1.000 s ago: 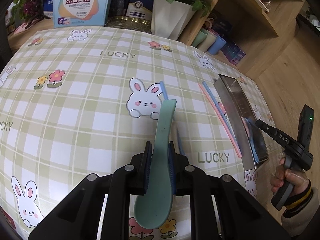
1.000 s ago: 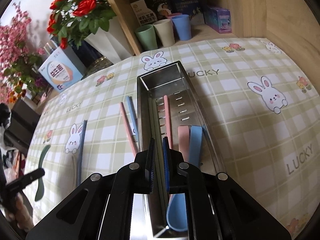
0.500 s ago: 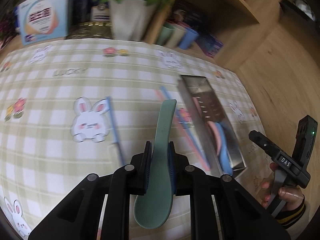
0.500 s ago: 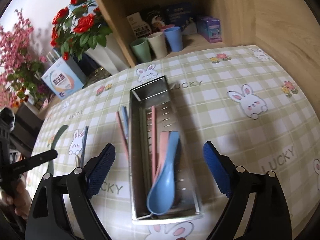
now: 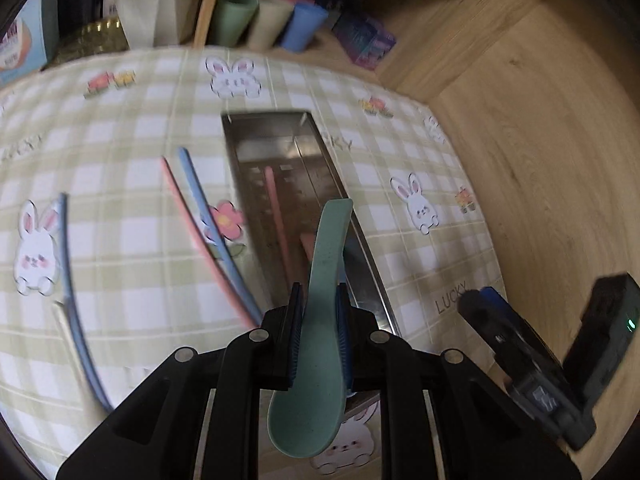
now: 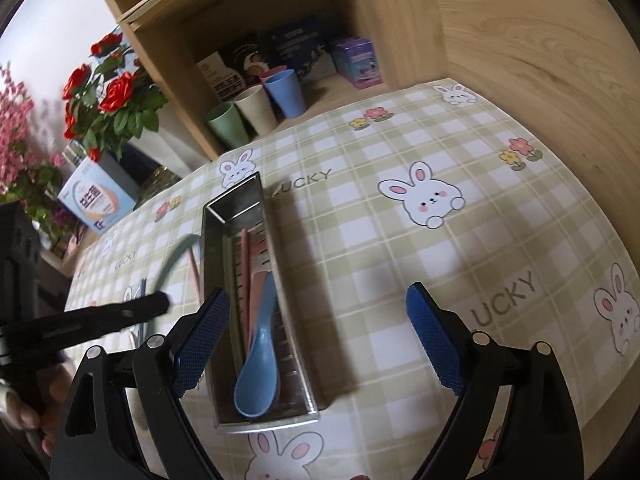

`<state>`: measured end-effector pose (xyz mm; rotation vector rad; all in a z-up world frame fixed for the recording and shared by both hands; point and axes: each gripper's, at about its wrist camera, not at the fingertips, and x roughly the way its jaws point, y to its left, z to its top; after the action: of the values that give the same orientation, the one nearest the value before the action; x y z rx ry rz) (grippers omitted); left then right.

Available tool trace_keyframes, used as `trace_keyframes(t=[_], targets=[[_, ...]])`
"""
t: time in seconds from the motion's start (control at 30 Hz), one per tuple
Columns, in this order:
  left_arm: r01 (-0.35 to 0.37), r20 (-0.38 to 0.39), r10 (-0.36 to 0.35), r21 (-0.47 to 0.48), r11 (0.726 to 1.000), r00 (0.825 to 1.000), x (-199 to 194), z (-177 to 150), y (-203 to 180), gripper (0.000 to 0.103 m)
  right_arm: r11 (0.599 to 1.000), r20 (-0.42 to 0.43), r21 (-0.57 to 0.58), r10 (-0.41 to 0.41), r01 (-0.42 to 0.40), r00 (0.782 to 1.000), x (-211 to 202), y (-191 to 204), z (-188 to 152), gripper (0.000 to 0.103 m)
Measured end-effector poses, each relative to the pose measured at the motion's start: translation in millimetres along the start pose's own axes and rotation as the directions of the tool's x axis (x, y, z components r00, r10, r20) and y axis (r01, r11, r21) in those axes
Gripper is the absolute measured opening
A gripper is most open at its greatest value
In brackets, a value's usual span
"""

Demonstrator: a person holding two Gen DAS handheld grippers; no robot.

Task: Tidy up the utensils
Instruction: 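Lower the green spoon into the steel tray and open the left gripper, then move the left gripper to the white spoon and close on its handle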

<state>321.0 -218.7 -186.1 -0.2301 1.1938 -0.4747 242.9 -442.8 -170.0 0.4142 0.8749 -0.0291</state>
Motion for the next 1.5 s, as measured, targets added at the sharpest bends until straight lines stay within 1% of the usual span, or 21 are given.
trace_keyframes(t=[0.03,0.13,0.23,0.4,0.6,0.7,0.8,0.93,1.07,1.17,1.27,1.33,1.37,1.4,1.47,1.5], targets=[[-0.007,-0.017,0.007,-0.014,1.000,1.000,7.1,0.4,-1.6,0.016,1.000,0.002,0.004,-0.002,0.002,1.000,-1.0,-1.9,-0.1,0.086],[0.000,-0.072,-0.005,-0.066,0.998,0.997,25.6,2.2,-1.6,0.016,1.000,0.000,0.017,-0.004,0.004,1.000,-2.2,-7.7,-1.1,0.086],[-0.017,-0.097,0.009,-0.084,0.996,0.995,35.8,4.2,-2.8,0.016,1.000,-0.004,0.023,-0.011,0.011,1.000,-2.5,-11.8,-1.5,0.086],[-0.050,-0.120,0.045,-0.043,0.998,0.992,48.5,3.3,-11.0,0.016,0.999,-0.004,0.038,-0.010,0.010,1.000,-2.1,-16.5,-0.8,0.086],[-0.080,-0.136,0.077,-0.016,0.997,0.988,58.2,2.0,-13.8,0.016,0.999,-0.014,0.048,-0.012,0.013,1.000,1.6,-18.4,-2.3,0.086],[-0.085,-0.141,0.081,-0.017,0.996,0.987,61.0,2.6,-13.1,0.016,0.999,-0.017,0.051,-0.016,0.017,1.000,2.5,-19.4,-2.7,0.086],[-0.083,-0.150,0.081,-0.006,0.997,0.985,64.1,3.0,-16.4,0.016,0.998,-0.017,0.055,-0.016,0.017,1.000,2.4,-19.5,-2.2,0.086],[-0.032,-0.182,0.032,0.005,0.999,0.983,70.6,0.4,-20.4,0.016,0.999,-0.019,0.051,-0.017,0.018,1.000,2.0,-18.1,-1.8,0.086],[-0.005,-0.181,0.009,0.022,1.000,0.983,68.0,-1.1,-23.8,0.016,0.999,-0.022,0.049,-0.021,0.022,1.000,0.8,-16.0,-2.2,0.086],[0.014,-0.163,-0.008,0.031,0.999,0.987,58.3,0.4,-22.7,0.016,0.999,-0.019,0.046,-0.021,0.022,1.000,-0.1,-14.7,-2.4,0.086],[0.029,-0.106,-0.021,0.070,0.997,0.994,36.4,4.1,-19.0,0.017,0.999,-0.009,0.035,-0.020,0.020,1.000,-3.1,-9.8,-3.2,0.086],[0.037,-0.040,-0.033,0.106,0.994,0.999,15.6,7.6,-12.9,0.018,1.000,-0.003,0.025,-0.019,0.019,1.000,-4.7,-5.2,-3.4,0.086],[0.055,0.009,-0.057,0.133,0.990,0.998,1.4,8.5,-6.7,0.018,1.000,0.001,0.022,-0.015,0.015,1.000,-5.6,-2.7,-3.4,0.086],[0.059,0.039,-0.066,0.151,0.987,0.997,-7.1,8.8,-2.7,0.018,1.000,0.007,0.019,-0.005,0.005,1.000,-6.3,0.0,-3.9,0.086],[0.027,0.110,-0.048,0.191,0.981,0.993,-26.5,8.7,12.0,0.019,1.000,0.021,0.008,0.009,-0.009,1.000,-8.0,6.2,-4.5,0.086],[-0.017,0.154,-0.016,0.209,0.978,0.988,-37.7,7.0,22.5,0.022,1.000,0.027,0.001,0.012,-0.012,1.000,-8.1,10.8,-5.0,0.086]])
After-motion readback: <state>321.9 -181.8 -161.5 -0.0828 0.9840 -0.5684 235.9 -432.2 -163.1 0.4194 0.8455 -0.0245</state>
